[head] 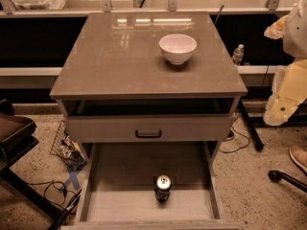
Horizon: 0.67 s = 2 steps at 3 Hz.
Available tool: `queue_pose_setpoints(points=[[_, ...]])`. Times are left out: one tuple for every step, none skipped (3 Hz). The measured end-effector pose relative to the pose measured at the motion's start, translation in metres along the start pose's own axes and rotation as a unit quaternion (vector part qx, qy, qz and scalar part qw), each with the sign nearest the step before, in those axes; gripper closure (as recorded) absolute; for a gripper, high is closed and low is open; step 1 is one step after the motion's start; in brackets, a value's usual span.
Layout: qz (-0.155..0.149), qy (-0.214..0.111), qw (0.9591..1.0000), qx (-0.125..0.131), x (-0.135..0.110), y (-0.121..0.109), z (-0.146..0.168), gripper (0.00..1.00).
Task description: Pick pepsi can from middle drawer and place on counter
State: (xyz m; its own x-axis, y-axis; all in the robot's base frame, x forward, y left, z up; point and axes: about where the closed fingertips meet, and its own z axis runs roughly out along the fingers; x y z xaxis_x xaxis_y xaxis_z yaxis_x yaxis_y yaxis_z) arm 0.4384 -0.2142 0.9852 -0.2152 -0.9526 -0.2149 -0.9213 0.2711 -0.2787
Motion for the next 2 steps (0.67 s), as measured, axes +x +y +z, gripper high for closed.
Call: queue_pose_setpoints(points=[[0.001,0.002,1.0,0.003,0.0004,-0.0024,-0.003,0.0],[0.011,-0.028,0.9995,-0.003,0.0058,-0.0009,0.0054,0.0]])
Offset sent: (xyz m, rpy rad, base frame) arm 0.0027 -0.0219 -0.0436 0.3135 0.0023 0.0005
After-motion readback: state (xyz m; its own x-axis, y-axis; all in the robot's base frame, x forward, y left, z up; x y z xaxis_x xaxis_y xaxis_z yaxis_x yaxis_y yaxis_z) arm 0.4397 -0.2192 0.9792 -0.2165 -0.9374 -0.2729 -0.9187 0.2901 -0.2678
